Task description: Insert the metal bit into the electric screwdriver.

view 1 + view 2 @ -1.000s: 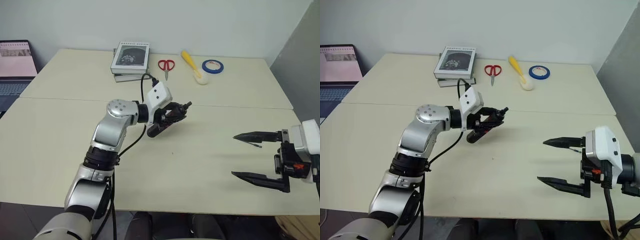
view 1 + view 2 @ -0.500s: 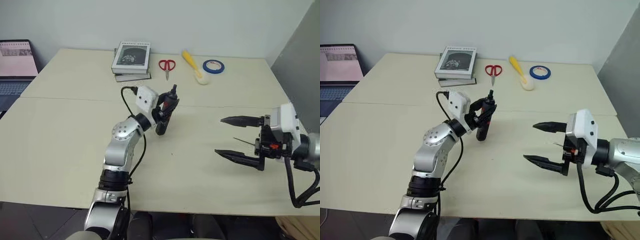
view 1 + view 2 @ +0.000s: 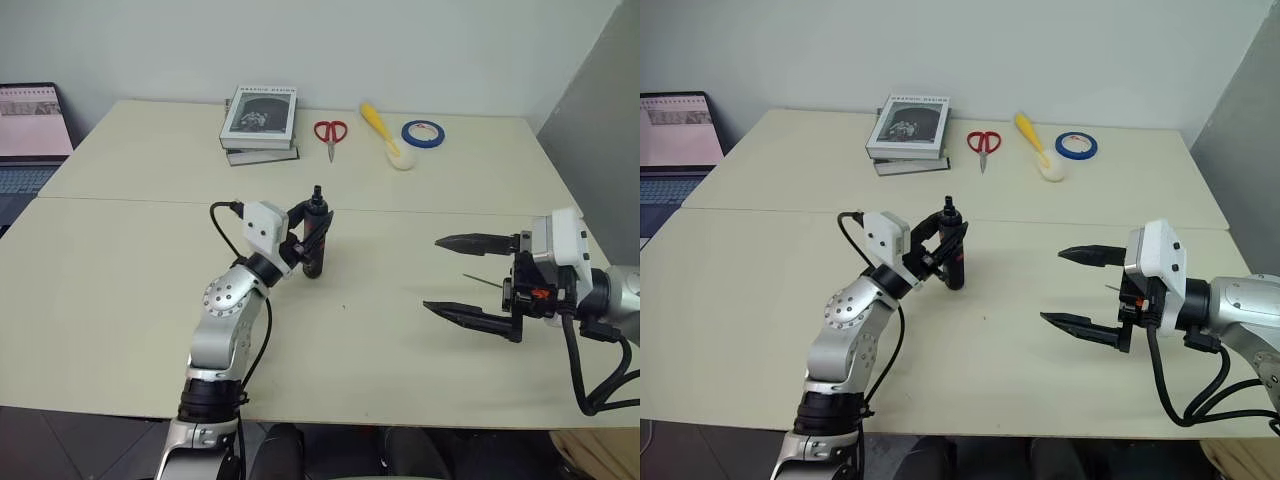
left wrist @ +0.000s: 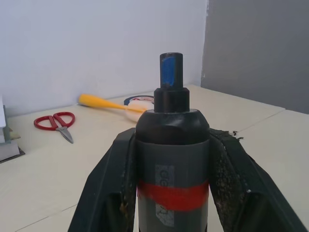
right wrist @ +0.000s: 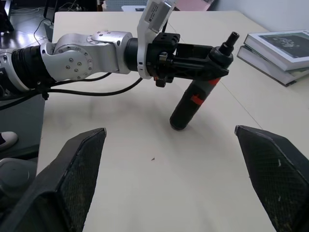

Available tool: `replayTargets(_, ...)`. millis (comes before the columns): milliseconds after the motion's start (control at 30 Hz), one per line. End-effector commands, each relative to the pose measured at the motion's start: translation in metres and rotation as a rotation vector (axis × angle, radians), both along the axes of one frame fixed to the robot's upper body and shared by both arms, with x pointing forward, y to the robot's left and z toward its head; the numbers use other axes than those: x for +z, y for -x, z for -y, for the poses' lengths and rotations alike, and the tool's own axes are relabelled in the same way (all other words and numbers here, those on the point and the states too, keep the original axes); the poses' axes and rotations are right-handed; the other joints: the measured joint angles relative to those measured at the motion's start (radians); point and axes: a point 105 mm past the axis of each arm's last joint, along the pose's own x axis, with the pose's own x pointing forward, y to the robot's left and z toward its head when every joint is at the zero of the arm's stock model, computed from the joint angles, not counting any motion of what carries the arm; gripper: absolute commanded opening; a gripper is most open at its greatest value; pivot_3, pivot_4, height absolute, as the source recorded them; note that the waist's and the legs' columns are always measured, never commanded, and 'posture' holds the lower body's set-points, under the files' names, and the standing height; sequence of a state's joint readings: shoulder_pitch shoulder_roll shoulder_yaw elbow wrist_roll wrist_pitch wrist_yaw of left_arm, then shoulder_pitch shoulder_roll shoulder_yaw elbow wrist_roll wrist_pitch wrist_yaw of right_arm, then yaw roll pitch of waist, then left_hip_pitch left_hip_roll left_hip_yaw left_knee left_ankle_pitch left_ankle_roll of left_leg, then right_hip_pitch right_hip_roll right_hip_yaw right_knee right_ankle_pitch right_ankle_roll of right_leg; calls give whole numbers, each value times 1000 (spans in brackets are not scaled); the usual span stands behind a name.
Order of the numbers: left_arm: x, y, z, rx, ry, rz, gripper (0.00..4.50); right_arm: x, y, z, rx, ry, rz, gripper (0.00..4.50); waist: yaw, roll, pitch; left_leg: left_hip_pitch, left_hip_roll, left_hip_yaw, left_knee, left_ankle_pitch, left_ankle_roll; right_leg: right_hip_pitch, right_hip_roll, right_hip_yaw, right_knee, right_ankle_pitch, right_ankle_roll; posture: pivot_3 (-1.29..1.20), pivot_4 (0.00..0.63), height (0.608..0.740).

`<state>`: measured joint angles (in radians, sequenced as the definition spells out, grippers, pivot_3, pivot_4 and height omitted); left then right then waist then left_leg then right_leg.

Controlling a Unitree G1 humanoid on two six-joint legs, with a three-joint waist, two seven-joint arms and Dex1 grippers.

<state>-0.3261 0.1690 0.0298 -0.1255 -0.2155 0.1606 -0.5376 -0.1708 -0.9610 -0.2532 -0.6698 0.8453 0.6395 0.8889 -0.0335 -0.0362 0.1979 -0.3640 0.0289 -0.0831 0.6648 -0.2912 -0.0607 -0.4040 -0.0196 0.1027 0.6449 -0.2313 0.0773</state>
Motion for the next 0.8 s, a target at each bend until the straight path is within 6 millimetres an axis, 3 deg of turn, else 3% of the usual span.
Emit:
replayTargets(33,-2,8,-11,24,-4,-30,1662,8,1,0,16,6,39,4500,1,0,0,0,0,0,0,0,0,0,0,0,0,0,0,0,150,740)
replayTargets(800,5,19,-12,16,13,-24,1661,6,-6,1,19,23,56,4500,2,0,0,-1,0,0,0,0,0,0,0,0,-1,0,0,0,150,740)
